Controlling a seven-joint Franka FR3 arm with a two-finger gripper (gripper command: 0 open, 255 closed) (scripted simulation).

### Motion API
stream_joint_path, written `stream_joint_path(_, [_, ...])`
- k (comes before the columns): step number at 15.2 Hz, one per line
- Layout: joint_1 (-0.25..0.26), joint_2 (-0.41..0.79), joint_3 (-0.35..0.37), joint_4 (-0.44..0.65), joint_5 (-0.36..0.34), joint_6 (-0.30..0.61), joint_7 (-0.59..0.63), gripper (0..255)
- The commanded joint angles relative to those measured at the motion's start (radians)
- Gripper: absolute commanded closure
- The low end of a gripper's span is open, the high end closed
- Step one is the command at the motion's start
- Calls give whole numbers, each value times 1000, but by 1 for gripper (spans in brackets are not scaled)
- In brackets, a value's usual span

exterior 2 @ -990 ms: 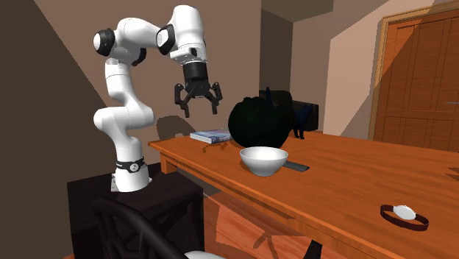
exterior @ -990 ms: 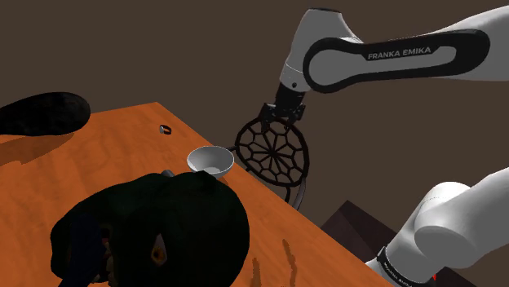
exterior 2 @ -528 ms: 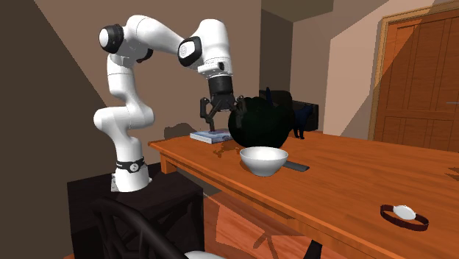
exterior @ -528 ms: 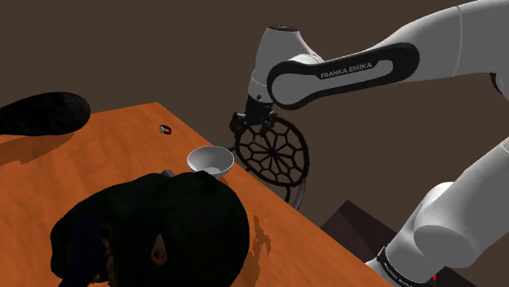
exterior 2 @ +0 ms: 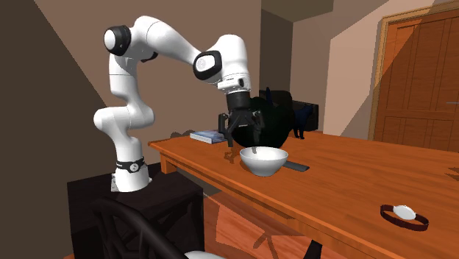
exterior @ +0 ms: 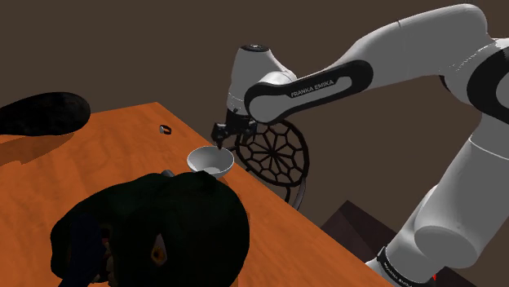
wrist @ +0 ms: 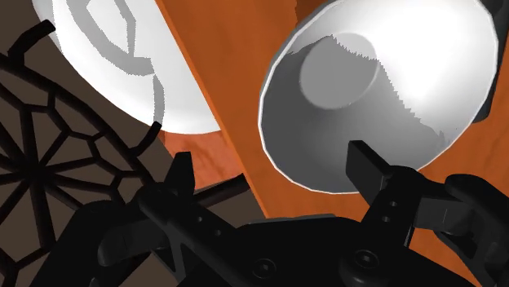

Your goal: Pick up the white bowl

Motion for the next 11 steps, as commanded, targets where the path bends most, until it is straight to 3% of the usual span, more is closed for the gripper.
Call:
stream_joint_path(1, [0, 7, -1, -18, -7, 25, 6, 0])
stream_joint_path(5, [1, 22, -2, -37, -19, 57, 17, 0])
stream_joint_path(6, [0, 20, -2, -36, -17, 54, 16, 255])
stream_joint_path(11, [0, 19, -2, -37, -17, 54, 15, 255])
